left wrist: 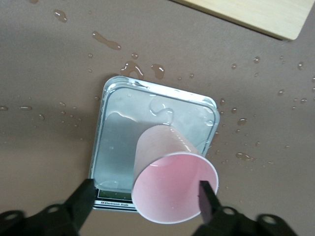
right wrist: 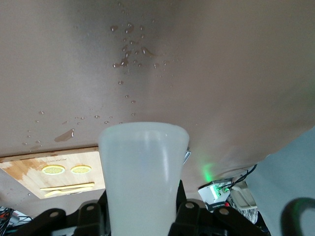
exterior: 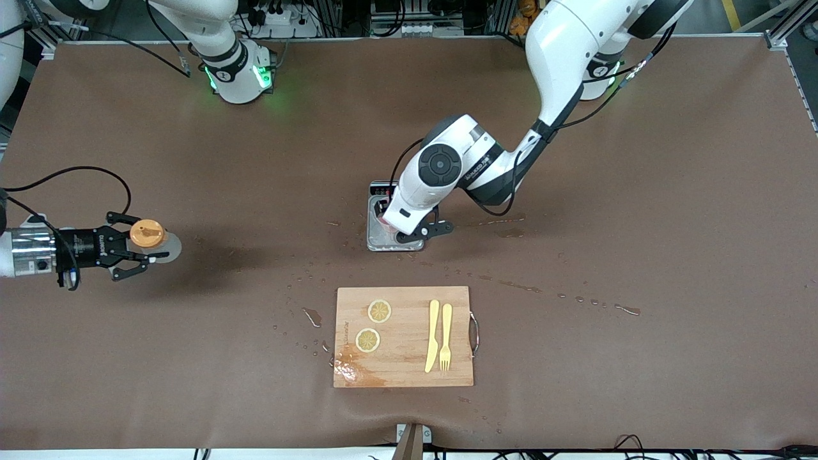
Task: Add sauce to pink cup with both arms
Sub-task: 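Release the cup on the scale while the right gripper brings the bottle over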
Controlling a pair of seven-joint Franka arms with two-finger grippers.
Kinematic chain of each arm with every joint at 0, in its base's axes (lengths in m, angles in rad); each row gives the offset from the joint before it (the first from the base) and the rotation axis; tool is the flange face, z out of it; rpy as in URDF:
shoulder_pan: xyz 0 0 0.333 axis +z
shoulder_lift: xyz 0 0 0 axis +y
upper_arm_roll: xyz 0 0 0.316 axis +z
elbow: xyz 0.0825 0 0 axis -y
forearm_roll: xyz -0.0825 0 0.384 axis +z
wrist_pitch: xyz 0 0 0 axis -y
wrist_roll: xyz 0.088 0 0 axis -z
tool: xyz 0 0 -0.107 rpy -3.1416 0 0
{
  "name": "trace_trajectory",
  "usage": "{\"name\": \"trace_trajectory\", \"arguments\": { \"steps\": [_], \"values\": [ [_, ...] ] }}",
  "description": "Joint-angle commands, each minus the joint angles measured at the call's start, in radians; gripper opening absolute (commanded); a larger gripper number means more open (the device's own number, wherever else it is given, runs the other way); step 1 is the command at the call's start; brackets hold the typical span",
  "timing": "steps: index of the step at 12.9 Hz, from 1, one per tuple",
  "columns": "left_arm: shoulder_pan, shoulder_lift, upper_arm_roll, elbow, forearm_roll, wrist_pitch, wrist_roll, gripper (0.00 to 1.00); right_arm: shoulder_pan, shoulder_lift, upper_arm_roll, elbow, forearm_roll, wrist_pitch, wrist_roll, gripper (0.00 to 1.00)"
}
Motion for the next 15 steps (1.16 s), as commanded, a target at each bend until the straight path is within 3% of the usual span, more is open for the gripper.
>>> {"name": "trace_trajectory", "arguments": {
  "steps": [1,5,10,15],
  "values": [
    [0.010,-0.053,0.010,-0.009,-0.021,-0.029,0.030,1.00,0.057,-0.123,-0.007,-0.124,-0.021,0.085,0.062,0.49],
    [0.091,-0.134,0.010,-0.009,-0.009,-0.100,0.111,1.00,0.125,-0.177,-0.007,-0.172,-0.026,0.136,0.152,0.49],
    [0.322,-0.233,0.012,-0.009,-0.007,-0.227,0.285,1.00,0.261,-0.260,-0.007,-0.251,-0.090,0.265,0.330,0.49],
    [0.539,-0.280,0.012,-0.015,0.025,-0.319,0.502,1.00,0.425,-0.289,-0.007,-0.282,-0.228,0.356,0.580,0.50]
  ]
}}
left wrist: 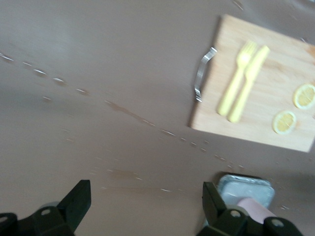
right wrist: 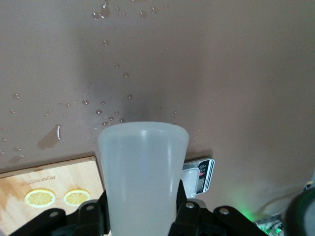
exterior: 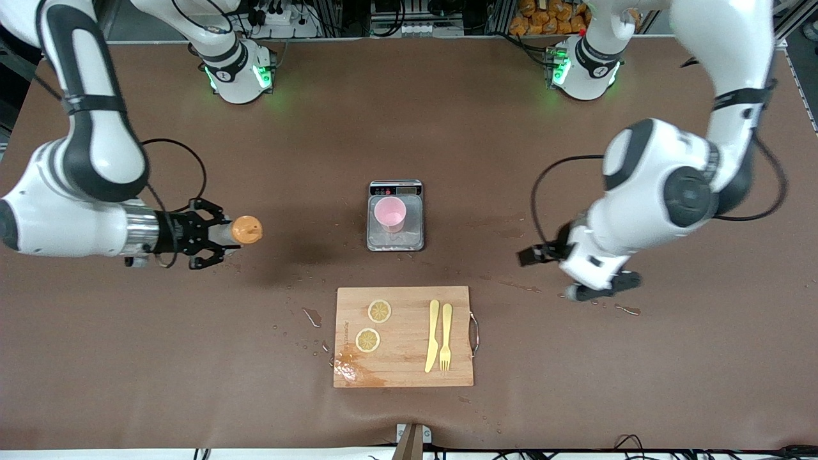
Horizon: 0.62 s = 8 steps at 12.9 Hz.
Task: Add sauce to pink cup with both arms
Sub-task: 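Release the cup on the scale while the right gripper brings the bottle over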
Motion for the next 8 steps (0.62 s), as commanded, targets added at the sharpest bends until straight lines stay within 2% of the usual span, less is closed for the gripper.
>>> {"name": "trace_trajectory", "arguments": {
  "steps": [1,3,5,8],
  "values": [
    [0.063,-0.039,-0.012,-0.028,0.048,-0.056,0.103,1.00,0.064,-0.055,-0.006,-0.037,-0.077,0.030,0.146,0.50],
    [0.081,-0.057,-0.009,-0.041,0.056,-0.066,0.154,1.00,0.114,-0.057,-0.007,-0.040,-0.105,0.036,0.205,0.52],
    [0.081,-0.089,-0.011,-0.082,0.117,-0.068,0.156,1.00,0.157,-0.055,-0.004,-0.039,-0.187,0.048,0.301,0.52],
    [0.103,-0.143,-0.012,-0.104,0.129,-0.074,0.157,1.00,0.222,-0.049,-0.004,-0.037,-0.251,0.063,0.427,0.52]
  ]
}}
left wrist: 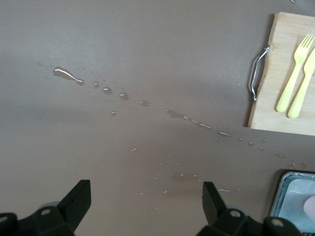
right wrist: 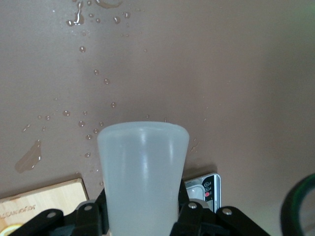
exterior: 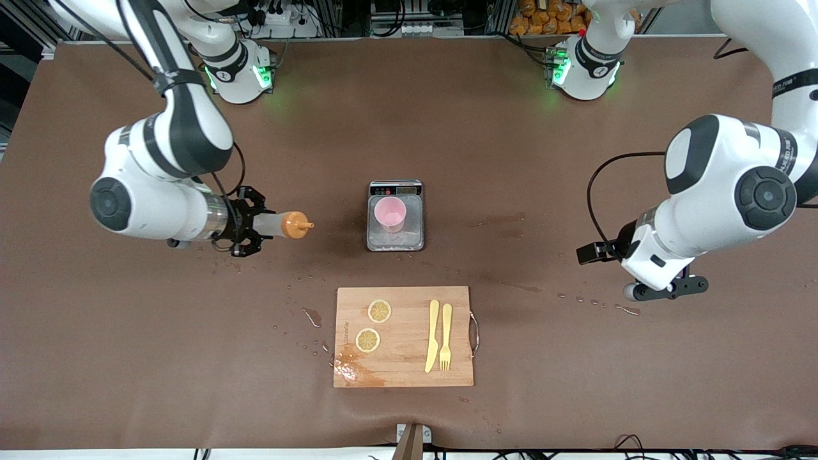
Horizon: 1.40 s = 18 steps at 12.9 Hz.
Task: Add sauce to pink cup with both arms
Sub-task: 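Release the cup on the scale while the right gripper brings the bottle over, then tilt the bottle with the right gripper and squeeze sauce into the cup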
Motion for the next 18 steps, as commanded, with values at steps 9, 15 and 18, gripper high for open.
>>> {"name": "trace_trajectory", "arguments": {
  "steps": [9,15,18],
  "values": [
    [0.090,-0.273,-0.007,-0.048,0.025,-0.154,0.139,1.00,0.235,-0.006,-0.004,-0.022,-0.285,0.000,0.356,0.52],
    [-0.058,-0.375,0.131,-0.051,0.023,-0.251,0.251,1.00,0.333,0.080,-0.005,0.054,-0.459,-0.115,0.490,0.52],
    [-0.110,-0.400,0.194,-0.050,0.022,-0.293,0.343,1.00,0.359,0.149,-0.005,0.129,-0.500,-0.177,0.527,0.52]
  ]
}}
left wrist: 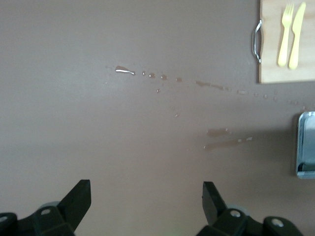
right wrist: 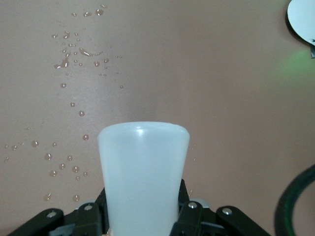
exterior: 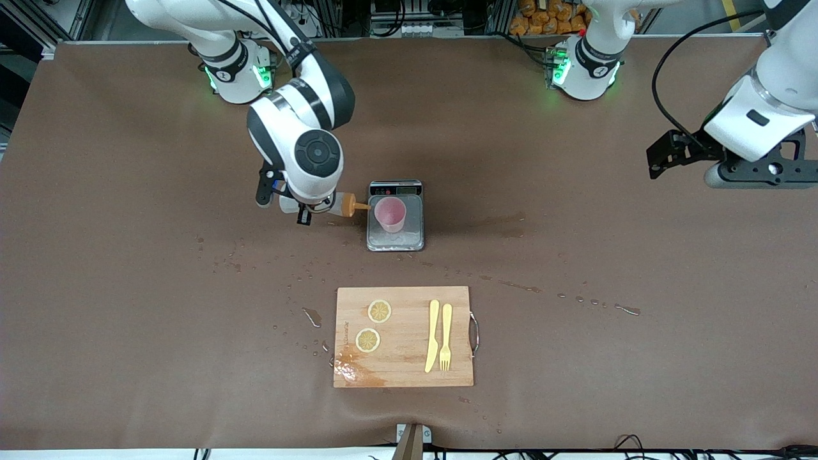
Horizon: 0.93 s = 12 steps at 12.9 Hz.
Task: Add sauce to pink cup with both arms
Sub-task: 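Tilt the bottle with the right gripper and squeeze sauce into the cup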
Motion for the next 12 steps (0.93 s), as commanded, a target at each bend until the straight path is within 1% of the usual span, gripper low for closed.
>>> {"name": "trace_trajectory", "arguments": {
  "steps": [1,3,4,5,7,9,10,12],
  "values": [
    [-0.034,-0.043,0.048,-0.023,0.012,-0.027,0.076,1.00,0.039,0.074,-0.007,0.089,-0.071,-0.059,0.059,0.52],
    [-0.026,-0.055,0.049,-0.018,-0.001,-0.034,0.078,1.00,0.057,0.105,-0.007,0.109,-0.090,-0.074,0.080,0.52],
    [-0.019,-0.057,0.049,-0.013,-0.037,-0.035,0.073,1.00,0.064,0.116,-0.007,0.118,-0.099,-0.086,0.084,0.52],
    [0.006,-0.061,0.049,-0.015,-0.059,-0.035,0.073,1.00,0.065,0.133,-0.007,0.152,-0.099,-0.109,0.084,0.52],
    [0.017,-0.069,0.051,-0.016,-0.059,-0.057,0.078,1.00,0.082,0.163,-0.007,0.216,-0.101,-0.184,0.084,0.52],
    [0.017,-0.064,0.051,-0.019,-0.051,-0.060,0.063,1.00,0.085,0.159,-0.007,0.226,-0.102,-0.212,0.084,0.52],
    [0.015,-0.057,0.052,-0.020,-0.048,-0.060,0.060,1.00,0.091,0.159,-0.007,0.226,-0.102,-0.212,0.082,0.50],
    [0.015,-0.055,0.051,-0.013,-0.047,-0.060,0.060,1.00,0.094,0.164,-0.007,0.226,-0.104,-0.212,0.084,0.40]
  ]
}}
